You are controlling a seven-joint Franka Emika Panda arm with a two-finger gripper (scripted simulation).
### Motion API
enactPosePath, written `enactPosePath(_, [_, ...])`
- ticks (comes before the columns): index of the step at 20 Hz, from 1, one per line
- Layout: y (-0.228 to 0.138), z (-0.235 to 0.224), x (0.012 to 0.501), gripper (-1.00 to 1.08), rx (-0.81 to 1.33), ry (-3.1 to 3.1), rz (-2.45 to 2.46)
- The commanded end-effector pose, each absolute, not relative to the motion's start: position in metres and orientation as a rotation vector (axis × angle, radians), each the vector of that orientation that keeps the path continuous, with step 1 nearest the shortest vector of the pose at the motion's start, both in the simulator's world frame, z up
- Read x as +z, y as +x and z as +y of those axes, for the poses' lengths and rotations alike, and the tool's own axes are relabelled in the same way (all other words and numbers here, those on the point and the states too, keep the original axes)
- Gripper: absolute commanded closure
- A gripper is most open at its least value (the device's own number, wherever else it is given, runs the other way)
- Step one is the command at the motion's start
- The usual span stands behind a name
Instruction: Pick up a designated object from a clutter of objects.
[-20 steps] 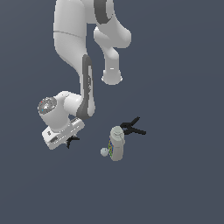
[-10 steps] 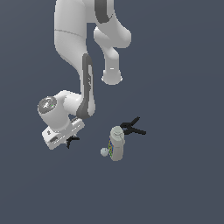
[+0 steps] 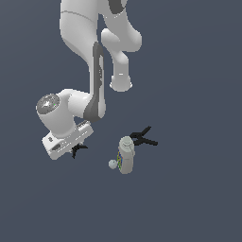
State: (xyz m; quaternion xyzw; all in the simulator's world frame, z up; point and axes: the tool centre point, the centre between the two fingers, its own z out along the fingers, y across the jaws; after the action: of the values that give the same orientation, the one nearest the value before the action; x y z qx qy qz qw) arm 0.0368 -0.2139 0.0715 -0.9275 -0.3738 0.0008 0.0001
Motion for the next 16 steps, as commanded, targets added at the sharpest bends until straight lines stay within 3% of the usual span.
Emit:
enactPosePath(1, [0.042, -0.205, 0.095, 1.08, 0.001, -2.914, -1.175])
enactPosePath(16, [0.082, -0.145, 0.261, 1.08, 0.000, -2.912, -1.177])
